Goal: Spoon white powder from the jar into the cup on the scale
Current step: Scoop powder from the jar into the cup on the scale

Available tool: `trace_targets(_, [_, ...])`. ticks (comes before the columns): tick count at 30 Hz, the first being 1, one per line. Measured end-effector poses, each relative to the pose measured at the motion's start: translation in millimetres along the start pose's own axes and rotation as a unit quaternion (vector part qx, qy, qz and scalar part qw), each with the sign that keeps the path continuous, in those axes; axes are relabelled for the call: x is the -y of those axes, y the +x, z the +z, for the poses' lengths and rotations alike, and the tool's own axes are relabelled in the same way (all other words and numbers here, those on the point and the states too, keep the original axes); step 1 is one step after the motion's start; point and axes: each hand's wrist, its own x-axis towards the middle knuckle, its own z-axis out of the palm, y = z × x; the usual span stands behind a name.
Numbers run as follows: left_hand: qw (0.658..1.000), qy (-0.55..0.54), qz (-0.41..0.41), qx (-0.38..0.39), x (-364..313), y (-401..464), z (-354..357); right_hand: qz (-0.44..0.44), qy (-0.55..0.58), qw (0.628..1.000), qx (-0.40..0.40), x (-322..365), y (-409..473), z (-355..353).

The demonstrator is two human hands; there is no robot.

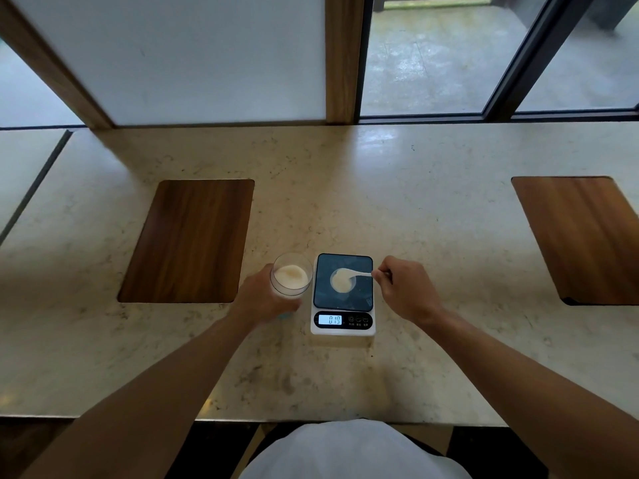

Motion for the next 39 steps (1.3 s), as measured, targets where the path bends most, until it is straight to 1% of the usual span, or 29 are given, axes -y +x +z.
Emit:
trace_targets(8, [1.0,0.011,0.006,0.004,3.0,2.1,2.1,-0.043,-0.027,0.999,-0.005,1.5,-2.6,-5.1])
trace_targets(11, [1.0,0.012,0.007,0.0,4.2,2.2,3.7,-0.074,-0.042,0.996,-0.008,2.5,-5.6,-8.9])
trace_targets(15, [1.0,0.011,0.006,0.003,5.0,3.6,5.0,-0.136,-0.065,0.988,-0.013,2.8,-10.1,-12.6])
trace_targets(18, [1.0,0.011,0.012,0.007,5.2,3.3,6.7,-0.144,-0.059,0.987,-0.027,1.2,-11.1,-11.9])
trace_targets(20, [1.0,0.007,0.006,0.001,5.9,2.4,7.8,-0.116,-0.042,0.992,-0.038,-0.2,-11.5,-9.9])
trace_targets(22, [1.0,0.004,0.004,0.0,6.5,2.4,8.4,-0.06,-0.007,0.997,-0.049,-1.4,-11.6,-6.7])
trace_targets(24, [1.0,0.001,0.006,0.004,6.5,3.5,7.8,0.019,0.043,0.997,-0.066,-0.6,-11.5,-2.3])
trace_targets(26, [1.0,0.002,0.007,0.004,5.2,5.5,6.2,0.125,0.104,0.984,-0.075,1.8,-9.5,1.6])
trace_targets(28, [1.0,0.0,0.009,-0.001,3.9,7.9,5.1,0.236,0.181,0.953,-0.058,5.4,-6.5,4.0])
trace_targets(29, [1.0,-0.002,0.009,-0.006,3.5,9.1,4.3,0.281,0.23,0.931,-0.041,7.5,-5.1,5.0])
trace_targets(31, [1.0,-0.005,0.012,-0.02,2.4,11.5,2.3,0.342,0.352,0.871,-0.001,12.0,-3.0,7.2])
trace_targets(33, [0.999,-0.011,0.012,-0.032,1.3,15.7,-0.3,0.381,0.454,0.805,0.027,16.8,-1.2,10.1])
trace_targets(36, [0.999,-0.022,0.012,-0.042,-2.2,23.1,-4.5,0.417,0.556,0.718,0.039,24.9,5.5,13.3])
trace_targets(37, [0.999,-0.023,0.013,-0.045,-2.7,26.1,-6.0,0.42,0.58,0.696,0.042,28.6,9.5,13.6])
trace_targets(39, [0.998,-0.029,0.01,-0.052,-2.8,32.3,-10.0,0.412,0.617,0.668,0.053,35.3,17.4,14.7])
